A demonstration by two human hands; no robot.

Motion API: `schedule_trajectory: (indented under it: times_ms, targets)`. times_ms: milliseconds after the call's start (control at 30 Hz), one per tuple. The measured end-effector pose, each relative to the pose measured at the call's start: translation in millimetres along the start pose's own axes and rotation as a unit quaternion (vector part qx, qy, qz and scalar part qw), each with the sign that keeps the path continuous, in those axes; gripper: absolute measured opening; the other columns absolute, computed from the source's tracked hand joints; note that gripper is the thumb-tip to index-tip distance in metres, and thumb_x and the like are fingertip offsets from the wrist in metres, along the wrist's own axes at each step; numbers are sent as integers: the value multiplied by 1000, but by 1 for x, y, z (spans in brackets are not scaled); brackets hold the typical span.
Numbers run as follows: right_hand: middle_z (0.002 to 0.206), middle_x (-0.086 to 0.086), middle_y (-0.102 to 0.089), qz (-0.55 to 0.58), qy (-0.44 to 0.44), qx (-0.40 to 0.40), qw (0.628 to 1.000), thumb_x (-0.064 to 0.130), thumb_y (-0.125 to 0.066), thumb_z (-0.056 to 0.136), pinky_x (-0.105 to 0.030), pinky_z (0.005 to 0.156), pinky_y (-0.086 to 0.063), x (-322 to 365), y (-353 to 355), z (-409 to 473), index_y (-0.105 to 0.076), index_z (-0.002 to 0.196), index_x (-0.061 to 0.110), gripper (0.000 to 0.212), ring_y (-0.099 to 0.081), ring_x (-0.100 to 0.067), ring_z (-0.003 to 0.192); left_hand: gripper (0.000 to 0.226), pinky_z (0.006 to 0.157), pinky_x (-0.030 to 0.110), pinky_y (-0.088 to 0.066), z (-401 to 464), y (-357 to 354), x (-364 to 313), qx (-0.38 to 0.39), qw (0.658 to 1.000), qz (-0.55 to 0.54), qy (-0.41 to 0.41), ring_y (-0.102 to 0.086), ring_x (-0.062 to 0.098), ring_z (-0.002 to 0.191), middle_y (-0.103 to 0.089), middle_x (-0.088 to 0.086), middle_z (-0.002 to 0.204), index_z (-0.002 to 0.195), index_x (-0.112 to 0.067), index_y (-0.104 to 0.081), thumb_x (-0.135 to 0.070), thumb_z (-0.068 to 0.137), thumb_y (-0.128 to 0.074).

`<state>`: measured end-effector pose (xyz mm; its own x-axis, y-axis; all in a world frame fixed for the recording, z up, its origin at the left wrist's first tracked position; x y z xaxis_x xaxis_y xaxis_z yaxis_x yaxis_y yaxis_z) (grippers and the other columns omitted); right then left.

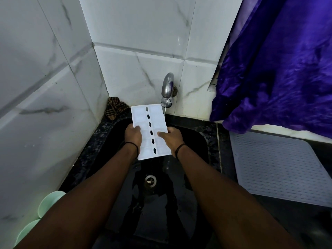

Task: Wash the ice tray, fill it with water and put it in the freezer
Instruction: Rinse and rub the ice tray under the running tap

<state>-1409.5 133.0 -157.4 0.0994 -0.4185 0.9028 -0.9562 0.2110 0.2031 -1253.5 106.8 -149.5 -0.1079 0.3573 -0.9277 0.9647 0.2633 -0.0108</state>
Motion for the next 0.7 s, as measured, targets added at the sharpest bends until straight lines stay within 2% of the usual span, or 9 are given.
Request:
schedule_trajectory:
  times_ms: [100, 200, 300, 467, 600, 700]
  targets:
    - [82, -10, -68, 39, -12, -25, 999, 7, -73, 81, -40, 75, -56, 7, 3, 7, -63, 74, 14, 15, -63, -24, 72, 23, 81, 37, -49, -1, -4, -6, -8, 1000, -20, -18, -57, 27, 90, -59, 11, 103, 109, -6, -57, -4, 93, -40]
    - [68, -4, -62, 44, -19, -31, 998, 2, -70, 81, -30, 65, -50, 17, 5, 11, -61, 69, 15, 20, -56, -19, 61, 16, 74, 31, -46, 1, -6, -11, -13, 999, -26, -36, -57, 24, 84, -59, 9, 99, 100, -10, -54, -3, 93, -41]
    - [60, -4, -51, 35, -34, -17, 999, -5, -58, 85, -26, 59, -41, 20, 4, 15, -57, 63, 13, 28, -47, -18, 54, 16, 70, 28, -45, 6, -6, -14, -16, 999, -2, -35, -56, 19, 77, -58, 6, 96, 100, -11, -55, -5, 93, -42]
    - [58, -6, -40, 33, -37, -6, 999, -10, -45, 87, -23, 52, -30, 22, 0, 17, -47, 61, 9, 32, -37, -18, 50, 25, 84, 38, -51, 13, -6, -13, -19, 999, 41, -27, -58, 28, 91, -60, 12, 103, 110, -2, -57, -7, 92, -41]
    - [61, -7, -40, 40, -22, -12, 999, -9, -42, 85, -25, 55, -28, 23, -4, 17, -43, 59, 10, 32, -36, -18, 56, 22, 81, 35, -49, 19, -3, -13, -21, 997, 59, -35, -59, 28, 91, -61, 14, 106, 108, -4, -58, -9, 93, -42]
    - [63, -6, -44, -40, 12, -10, 999, -1, -46, 90, -28, 62, -32, 26, -5, 20, -43, 59, 10, 32, -42, -21, 64, 26, 73, 32, -46, 20, -3, -12, -11, 998, 59, -18, -57, 22, 80, -60, 9, 103, 112, -4, -59, -8, 93, -41]
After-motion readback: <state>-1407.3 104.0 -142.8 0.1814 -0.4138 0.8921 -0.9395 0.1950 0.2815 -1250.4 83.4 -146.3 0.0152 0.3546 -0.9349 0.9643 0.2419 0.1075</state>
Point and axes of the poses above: each hand's wrist, its own z-axis towards the middle knuckle, its own y-axis out of the back of the hand, x = y × z, the point moved 5 cm from there along z, towards the middle knuckle
